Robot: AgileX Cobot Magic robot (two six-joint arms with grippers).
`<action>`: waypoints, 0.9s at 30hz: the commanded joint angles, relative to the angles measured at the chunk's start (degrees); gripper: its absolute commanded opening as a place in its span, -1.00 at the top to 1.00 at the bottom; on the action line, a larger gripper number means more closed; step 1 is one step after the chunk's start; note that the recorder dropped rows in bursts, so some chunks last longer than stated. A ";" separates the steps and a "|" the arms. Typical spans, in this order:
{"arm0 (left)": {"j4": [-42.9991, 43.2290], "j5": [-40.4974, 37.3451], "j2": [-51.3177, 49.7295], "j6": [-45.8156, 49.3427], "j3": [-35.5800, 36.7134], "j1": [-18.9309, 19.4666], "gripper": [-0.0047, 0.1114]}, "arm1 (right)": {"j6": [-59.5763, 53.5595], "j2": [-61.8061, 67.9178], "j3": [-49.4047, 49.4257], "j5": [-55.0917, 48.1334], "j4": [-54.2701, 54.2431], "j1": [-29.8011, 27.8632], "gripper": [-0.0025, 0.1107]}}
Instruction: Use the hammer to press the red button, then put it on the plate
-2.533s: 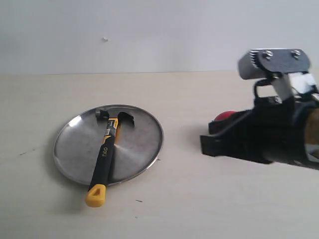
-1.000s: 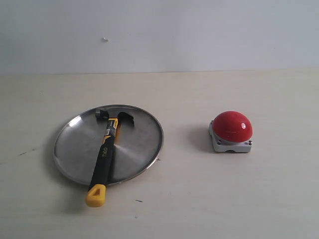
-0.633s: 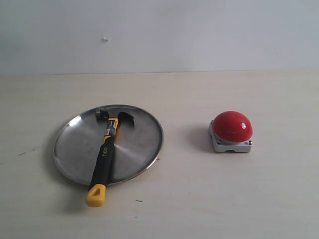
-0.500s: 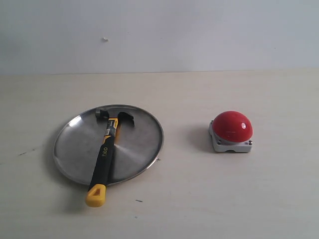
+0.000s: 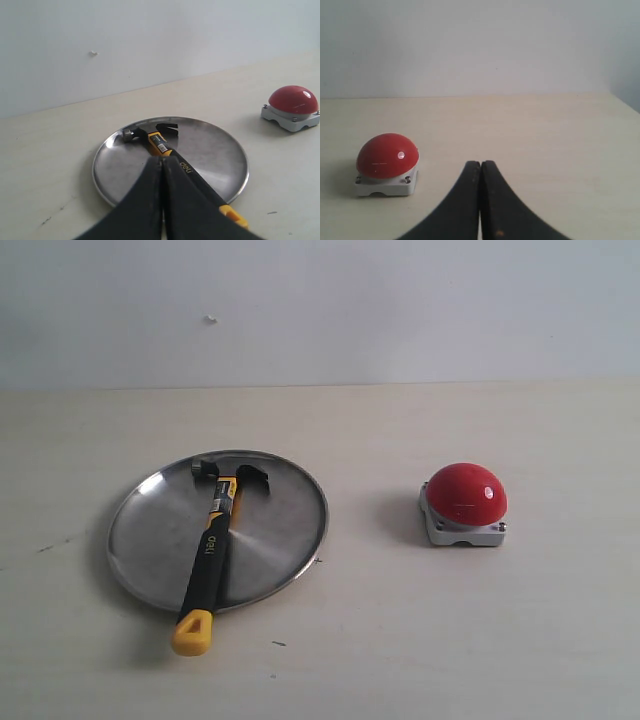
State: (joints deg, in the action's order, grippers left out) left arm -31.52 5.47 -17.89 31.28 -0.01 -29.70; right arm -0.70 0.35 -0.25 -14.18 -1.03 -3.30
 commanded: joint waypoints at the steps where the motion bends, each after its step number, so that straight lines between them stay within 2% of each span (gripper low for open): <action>1: 0.19 -0.15 0.33 -0.05 0.01 0.10 0.92 | -0.57 -0.35 0.25 -1.69 -0.44 -0.32 0.96; 5: 0.19 -0.15 0.33 -0.05 0.01 0.10 0.92 | 3.87 -0.35 0.25 -1.95 -0.49 -0.32 0.96; 27: 0.19 -0.15 0.33 -0.05 0.01 0.10 0.92 | 3.76 -0.35 0.25 -1.57 -0.49 -0.32 0.96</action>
State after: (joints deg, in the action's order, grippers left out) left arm -31.52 5.47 -17.89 31.28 -0.01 -29.70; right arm 3.01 0.35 -0.25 -16.04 -1.39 -3.30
